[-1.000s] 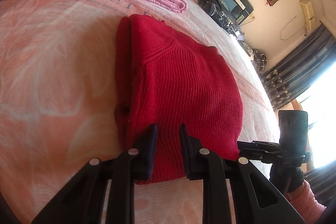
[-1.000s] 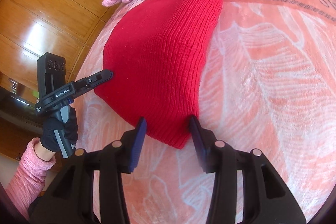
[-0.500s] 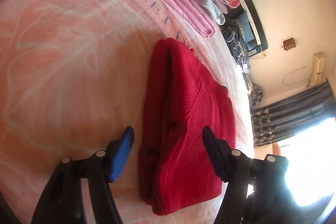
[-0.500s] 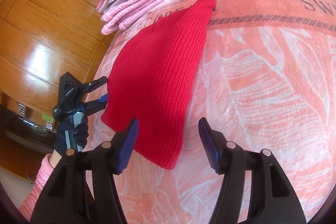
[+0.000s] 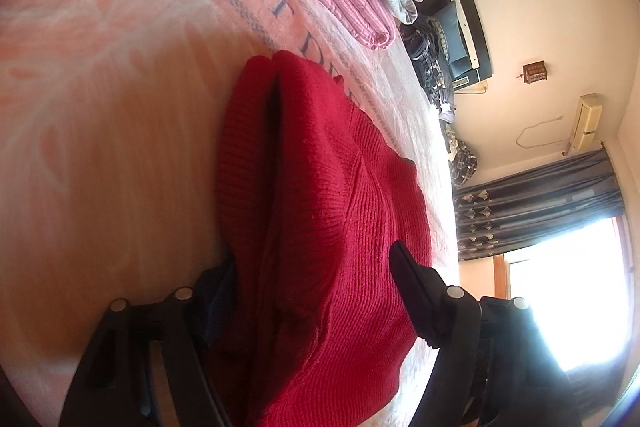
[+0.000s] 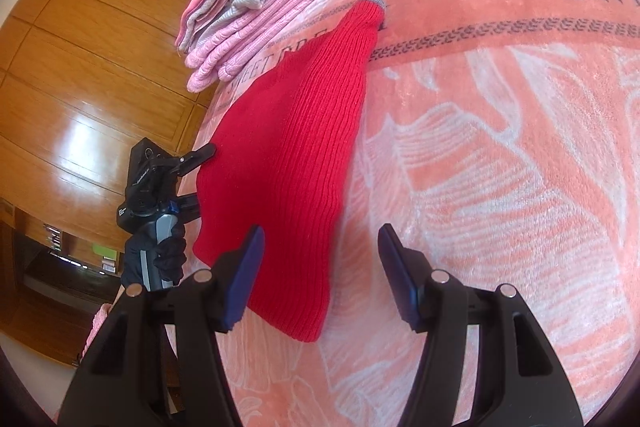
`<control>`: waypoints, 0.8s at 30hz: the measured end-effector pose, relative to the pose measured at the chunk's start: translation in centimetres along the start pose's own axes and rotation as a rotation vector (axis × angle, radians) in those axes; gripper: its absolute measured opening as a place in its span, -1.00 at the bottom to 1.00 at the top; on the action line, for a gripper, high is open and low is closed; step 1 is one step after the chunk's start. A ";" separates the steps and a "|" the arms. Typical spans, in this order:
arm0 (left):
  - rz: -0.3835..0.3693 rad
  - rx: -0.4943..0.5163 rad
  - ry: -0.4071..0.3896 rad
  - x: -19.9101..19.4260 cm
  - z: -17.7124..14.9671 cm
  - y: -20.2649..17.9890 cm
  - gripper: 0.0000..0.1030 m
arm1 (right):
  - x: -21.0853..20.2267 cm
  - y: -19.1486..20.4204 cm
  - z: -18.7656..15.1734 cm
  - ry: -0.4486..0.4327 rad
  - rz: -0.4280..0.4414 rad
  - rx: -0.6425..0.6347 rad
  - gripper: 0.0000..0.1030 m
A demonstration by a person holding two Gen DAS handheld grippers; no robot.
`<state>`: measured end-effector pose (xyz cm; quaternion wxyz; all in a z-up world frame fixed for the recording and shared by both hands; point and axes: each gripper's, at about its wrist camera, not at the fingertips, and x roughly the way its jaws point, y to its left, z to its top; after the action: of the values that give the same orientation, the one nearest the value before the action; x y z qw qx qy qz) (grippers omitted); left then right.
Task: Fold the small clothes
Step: 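Fold the held side over the middle with the left tool while the right tool pins the fold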
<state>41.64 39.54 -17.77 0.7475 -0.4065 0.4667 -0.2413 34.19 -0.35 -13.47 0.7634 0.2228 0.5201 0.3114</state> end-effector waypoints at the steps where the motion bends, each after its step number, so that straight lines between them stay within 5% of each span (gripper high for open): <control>1: -0.022 0.008 0.020 0.5 -0.2 -0.3 0.39 | 0.1 -0.3 0.1 0.000 0.001 0.007 0.16; 5: -0.018 0.056 0.036 1.4 -0.4 -0.8 0.33 | 0.3 -1.2 0.7 -0.002 0.009 0.040 0.29; 10: -0.060 -0.018 0.032 0.8 0.0 1.0 -0.11 | 0.7 -2.4 1.8 -0.008 0.075 0.112 0.34; 19: -0.017 0.031 0.036 2.3 0.6 0.1 -0.07 | 5.1 -0.2 3.8 0.023 0.166 0.072 0.36; 22: -0.014 0.043 0.029 2.3 0.6 0.0 -0.14 | 5.8 1.1 3.6 -0.004 0.103 0.016 0.21; 24: -0.031 0.038 0.014 2.1 0.5 0.1 -0.20 | 5.5 0.7 3.4 -0.006 0.119 0.028 -0.17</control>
<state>43.05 38.23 -18.81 0.7480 -0.3979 0.4606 -0.2646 38.67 4.03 -15.39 0.7420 0.2649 0.5079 0.3483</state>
